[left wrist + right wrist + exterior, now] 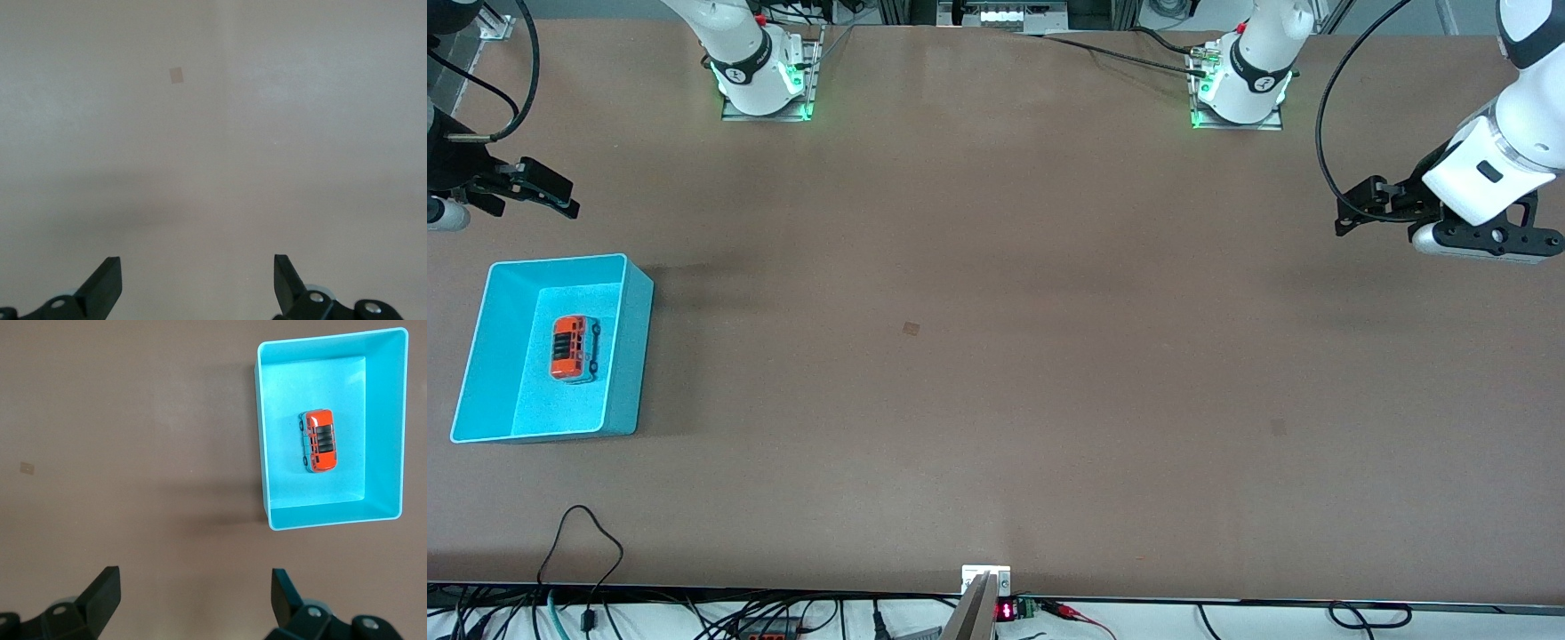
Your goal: Wind up bus and store in blue box
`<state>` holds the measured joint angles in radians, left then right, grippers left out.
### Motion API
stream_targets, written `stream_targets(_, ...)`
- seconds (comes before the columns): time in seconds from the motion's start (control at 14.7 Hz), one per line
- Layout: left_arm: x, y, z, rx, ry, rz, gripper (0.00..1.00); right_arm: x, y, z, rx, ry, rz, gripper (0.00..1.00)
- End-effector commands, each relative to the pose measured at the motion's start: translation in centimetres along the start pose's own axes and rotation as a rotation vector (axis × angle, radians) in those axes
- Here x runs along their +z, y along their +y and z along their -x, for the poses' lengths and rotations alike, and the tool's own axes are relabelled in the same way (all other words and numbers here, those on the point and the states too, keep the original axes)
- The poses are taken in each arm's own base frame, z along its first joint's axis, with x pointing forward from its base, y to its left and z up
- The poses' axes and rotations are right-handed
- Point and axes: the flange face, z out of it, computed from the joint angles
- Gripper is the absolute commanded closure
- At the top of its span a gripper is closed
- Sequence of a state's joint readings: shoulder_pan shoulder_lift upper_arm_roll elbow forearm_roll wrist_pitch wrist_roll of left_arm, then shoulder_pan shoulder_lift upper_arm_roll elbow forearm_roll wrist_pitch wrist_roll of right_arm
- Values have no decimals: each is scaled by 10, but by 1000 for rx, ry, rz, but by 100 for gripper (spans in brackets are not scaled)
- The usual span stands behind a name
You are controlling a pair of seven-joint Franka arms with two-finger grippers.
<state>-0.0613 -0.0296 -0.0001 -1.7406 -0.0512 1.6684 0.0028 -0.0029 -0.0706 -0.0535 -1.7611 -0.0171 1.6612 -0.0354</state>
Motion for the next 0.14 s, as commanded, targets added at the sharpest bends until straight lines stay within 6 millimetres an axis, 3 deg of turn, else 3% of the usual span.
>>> stream_targets(0.0, -5, 0, -6, -4, -6, -16, 0, -4, 0, 9, 3, 0, 11, 0)
stream_targets(0.07, -4, 0, -7, -4, -11, -16, 0, -4, 0, 9, 3, 0, 11, 0)
